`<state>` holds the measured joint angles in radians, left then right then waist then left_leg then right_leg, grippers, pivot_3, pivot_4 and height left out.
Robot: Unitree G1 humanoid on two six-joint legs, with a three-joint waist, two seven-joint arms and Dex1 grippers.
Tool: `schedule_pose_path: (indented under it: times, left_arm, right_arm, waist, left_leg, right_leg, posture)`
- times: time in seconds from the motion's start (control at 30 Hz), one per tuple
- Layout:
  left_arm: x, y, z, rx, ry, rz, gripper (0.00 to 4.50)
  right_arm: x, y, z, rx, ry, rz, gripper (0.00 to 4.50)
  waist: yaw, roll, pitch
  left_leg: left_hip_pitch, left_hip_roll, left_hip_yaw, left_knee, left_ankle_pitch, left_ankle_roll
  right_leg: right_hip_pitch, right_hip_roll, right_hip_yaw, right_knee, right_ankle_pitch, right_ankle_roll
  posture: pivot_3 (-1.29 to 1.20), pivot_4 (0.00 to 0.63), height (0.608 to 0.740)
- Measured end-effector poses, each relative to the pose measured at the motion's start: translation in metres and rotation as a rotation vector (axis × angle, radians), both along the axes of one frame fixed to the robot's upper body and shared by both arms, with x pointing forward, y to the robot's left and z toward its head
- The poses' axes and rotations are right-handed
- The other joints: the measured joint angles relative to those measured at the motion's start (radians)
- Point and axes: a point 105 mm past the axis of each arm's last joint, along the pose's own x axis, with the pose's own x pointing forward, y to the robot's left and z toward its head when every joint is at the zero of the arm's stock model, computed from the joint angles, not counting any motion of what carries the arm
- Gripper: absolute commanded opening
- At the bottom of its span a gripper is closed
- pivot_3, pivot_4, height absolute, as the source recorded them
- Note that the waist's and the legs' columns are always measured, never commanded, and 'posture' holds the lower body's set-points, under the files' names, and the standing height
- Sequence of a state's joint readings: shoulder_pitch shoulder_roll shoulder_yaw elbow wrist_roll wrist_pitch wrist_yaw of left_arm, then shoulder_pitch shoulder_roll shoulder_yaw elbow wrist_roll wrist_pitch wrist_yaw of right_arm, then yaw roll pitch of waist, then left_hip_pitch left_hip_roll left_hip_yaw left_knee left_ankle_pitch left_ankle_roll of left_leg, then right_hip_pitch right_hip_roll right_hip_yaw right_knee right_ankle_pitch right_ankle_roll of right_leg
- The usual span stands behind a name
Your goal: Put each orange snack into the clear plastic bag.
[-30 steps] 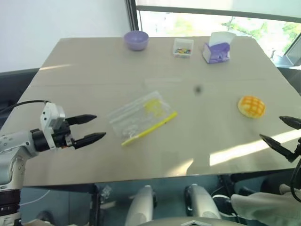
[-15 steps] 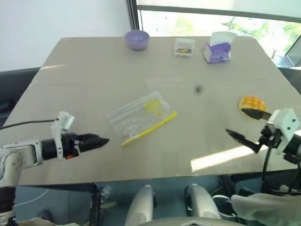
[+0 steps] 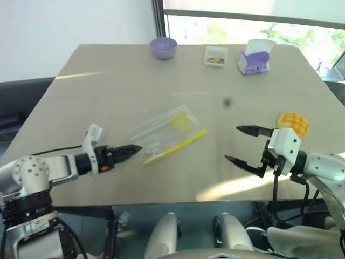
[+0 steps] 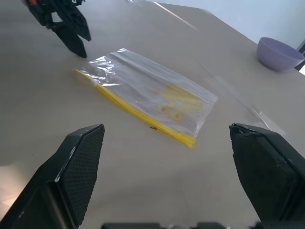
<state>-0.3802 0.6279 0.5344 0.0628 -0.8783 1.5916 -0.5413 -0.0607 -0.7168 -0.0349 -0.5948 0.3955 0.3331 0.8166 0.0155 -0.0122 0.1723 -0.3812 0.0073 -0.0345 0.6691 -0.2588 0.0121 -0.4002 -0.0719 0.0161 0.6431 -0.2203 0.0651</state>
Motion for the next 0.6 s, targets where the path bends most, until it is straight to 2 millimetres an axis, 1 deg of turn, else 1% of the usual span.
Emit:
schedule_pose_path:
  times: [0.07,0.13,0.17,0.23,0.27,0.3,0.33,0.37,0.43,0.47,0.5,0.6]
  left_arm:
    - [0.004,-0.004,-0.001,-0.012,-0.002,0.009,4.37]
    - [0.014,-0.017,-0.001,-0.017,-0.009,0.015,4.37]
    - [0.017,-0.020,-0.002,-0.020,-0.008,0.018,4.13]
    - [0.025,-0.028,-0.005,-0.035,0.003,0.054,3.64]
    - [0.029,-0.030,-0.008,-0.035,0.012,0.079,3.24]
    - [0.030,-0.031,-0.010,-0.036,0.020,0.091,2.68]
    - [0.031,-0.032,-0.013,-0.043,0.033,0.114,2.33]
    - [0.032,-0.033,-0.015,-0.049,0.041,0.129,1.77]
    - [0.033,-0.033,-0.019,-0.064,0.060,0.158,0.85]
    - [0.034,-0.034,-0.021,-0.085,0.075,0.175,0.29]
    - [0.035,-0.037,-0.021,-0.099,0.083,0.179,0.06]
    - [0.039,-0.037,-0.020,-0.123,0.102,0.199,0.06]
  right_arm:
    - [0.000,0.000,0.001,0.003,-0.008,0.002,4.48]
    - [0.000,0.001,0.001,0.005,-0.024,0.001,4.48]
    - [0.000,0.001,0.001,0.006,-0.028,0.001,4.50]
    - [0.000,0.000,0.000,0.003,-0.033,-0.004,4.50]
    - [-0.001,0.000,-0.001,0.003,-0.037,-0.006,4.50]
    - [-0.001,0.000,-0.001,0.003,-0.039,-0.007,4.50]
    - [-0.001,-0.001,-0.002,0.001,-0.038,-0.010,4.50]
    - [-0.001,-0.001,-0.003,0.000,-0.035,-0.014,4.50]
    - [-0.001,-0.002,-0.004,0.000,-0.036,-0.022,4.50]
    - [-0.001,-0.002,-0.004,0.002,-0.044,-0.026,4.50]
    - [0.000,-0.002,-0.003,0.001,-0.052,-0.031,4.50]
    - [0.001,-0.003,-0.004,-0.003,-0.060,-0.047,4.50]
  waist:
    - [0.001,0.000,0.000]
    - [0.004,0.001,-0.002]
    - [0.004,0.001,-0.003]
    - [0.003,0.002,-0.007]
    - [0.002,0.003,-0.007]
    - [0.001,0.002,-0.007]
    - [0.001,0.003,-0.008]
    - [0.001,0.003,-0.008]
    - [0.001,0.003,-0.008]
    - [0.001,0.003,-0.008]
    - [0.002,0.002,-0.008]
    - [-0.001,0.004,-0.008]
  left_leg:
    - [0.001,0.000,-0.001,0.000,0.000,0.000]
    - [0.002,-0.001,-0.002,0.001,0.000,0.000]
    - [0.002,-0.002,-0.002,0.001,0.000,0.000]
    - [0.002,-0.002,-0.001,0.001,0.000,0.000]
    - [0.002,-0.002,-0.001,0.001,0.000,0.000]
    - [0.002,-0.002,-0.001,0.001,0.000,0.000]
    - [0.002,-0.002,-0.002,0.001,0.000,0.000]
    - [0.002,-0.002,-0.002,0.001,0.000,0.000]
    - [0.002,-0.002,-0.002,0.001,0.000,0.000]
    - [0.002,-0.002,-0.002,0.001,0.000,0.000]
    - [0.002,-0.002,-0.002,0.001,0.000,0.000]
    - [0.002,-0.003,-0.002,0.001,0.000,0.000]
  right_leg:
    - [0.003,0.000,-0.001,-0.001,-0.001,0.001]
    - [0.005,-0.001,-0.001,-0.001,-0.001,0.002]
    - [0.005,-0.001,-0.001,-0.001,-0.001,0.002]
    - [0.005,-0.001,-0.001,-0.001,0.000,0.001]
    - [0.005,-0.002,0.000,-0.001,0.000,0.002]
    - [0.005,-0.001,-0.001,-0.001,0.001,0.003]
    - [0.005,-0.001,-0.001,-0.001,0.001,0.003]
    - [0.005,-0.001,-0.001,-0.001,0.002,0.003]
    - [0.005,-0.001,-0.001,-0.001,0.002,0.003]
    - [0.005,-0.002,-0.001,-0.001,0.002,0.003]
    - [0.005,-0.002,-0.001,-0.002,0.002,0.002]
    - [0.005,-0.002,-0.001,-0.002,0.001,0.004]
  posture:
    - [0.00,0.150,0.740]
    - [0.00,0.150,0.740]
    - [0.00,0.150,0.740]
    - [0.00,0.150,0.740]
    - [0.00,0.150,0.740]
    - [0.00,0.150,0.740]
    - [0.00,0.150,0.740]
    - [0.00,0.150,0.740]
    - [0.00,0.150,0.740]
    - [0.00,0.150,0.740]
    - [0.00,0.150,0.740]
    - [0.00,0.150,0.740]
